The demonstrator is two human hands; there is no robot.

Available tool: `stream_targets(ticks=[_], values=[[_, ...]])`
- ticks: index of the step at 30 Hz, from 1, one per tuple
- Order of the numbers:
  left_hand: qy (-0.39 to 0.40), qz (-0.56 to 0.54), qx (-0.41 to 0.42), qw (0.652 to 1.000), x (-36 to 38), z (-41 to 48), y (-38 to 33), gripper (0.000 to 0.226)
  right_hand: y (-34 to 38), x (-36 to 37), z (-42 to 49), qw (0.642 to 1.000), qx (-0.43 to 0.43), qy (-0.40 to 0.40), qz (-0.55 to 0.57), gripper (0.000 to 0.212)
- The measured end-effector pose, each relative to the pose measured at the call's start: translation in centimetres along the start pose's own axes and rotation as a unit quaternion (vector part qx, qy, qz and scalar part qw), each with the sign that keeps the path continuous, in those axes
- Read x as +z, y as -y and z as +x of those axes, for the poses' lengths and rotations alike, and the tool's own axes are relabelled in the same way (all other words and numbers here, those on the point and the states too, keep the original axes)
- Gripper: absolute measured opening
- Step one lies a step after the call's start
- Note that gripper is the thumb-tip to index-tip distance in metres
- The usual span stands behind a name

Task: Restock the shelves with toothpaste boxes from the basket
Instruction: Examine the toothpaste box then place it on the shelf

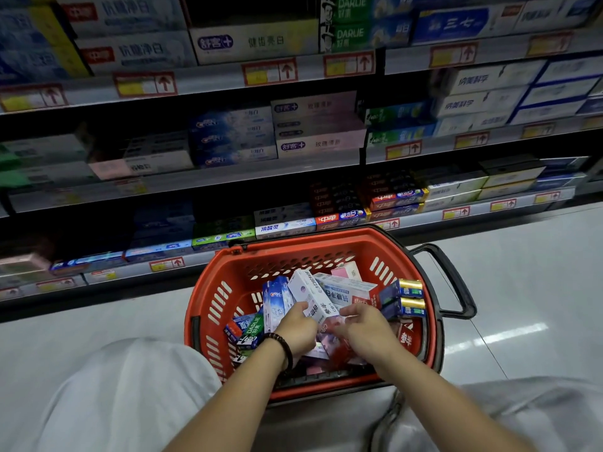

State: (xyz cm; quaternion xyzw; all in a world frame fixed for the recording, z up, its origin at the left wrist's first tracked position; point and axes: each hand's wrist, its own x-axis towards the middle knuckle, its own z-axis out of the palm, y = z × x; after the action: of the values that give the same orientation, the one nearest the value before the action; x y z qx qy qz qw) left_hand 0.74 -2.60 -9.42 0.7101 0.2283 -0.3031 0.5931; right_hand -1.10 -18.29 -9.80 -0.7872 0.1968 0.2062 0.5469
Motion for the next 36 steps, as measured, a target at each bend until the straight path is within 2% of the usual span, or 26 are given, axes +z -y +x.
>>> stream_targets(ticks=[4,10,19,21,25,30,36], values=[[0.023,-0.067,-0.025,0.997,0.5,-0.3,-0.6,0.056,-0.4,0.3,-0.1,1.000,0.014,0.002,-0.026,0.032],[0.029,-0.073,-0.028,0.996,0.9,-0.1,-0.4,0.085,-0.5,0.4,0.0,0.999,0.018,-0.008,-0.044,0.036],[0.027,-0.132,-0.028,0.991,1.3,-0.2,0.1,0.090,0.0,0.1,-0.4,0.999,0.044,-0.007,-0.021,0.048],[0.015,-0.149,-0.023,0.988,1.4,-0.1,0.3,0.084,-0.1,0.1,-0.3,0.999,0.051,-0.008,-0.005,0.056],[0.000,-0.168,-0.001,0.986,1.3,-0.2,0.4,0.061,-0.1,-0.1,-0.1,0.998,0.058,-0.008,0.001,0.047],[0.001,-0.172,0.004,0.985,1.1,0.1,0.6,0.041,0.1,-0.2,-0.3,0.998,0.059,-0.005,0.023,0.048],[0.005,-0.160,0.011,0.987,1.5,-0.9,0.4,0.049,0.5,-0.6,-0.8,0.995,0.071,0.011,0.064,0.047]])
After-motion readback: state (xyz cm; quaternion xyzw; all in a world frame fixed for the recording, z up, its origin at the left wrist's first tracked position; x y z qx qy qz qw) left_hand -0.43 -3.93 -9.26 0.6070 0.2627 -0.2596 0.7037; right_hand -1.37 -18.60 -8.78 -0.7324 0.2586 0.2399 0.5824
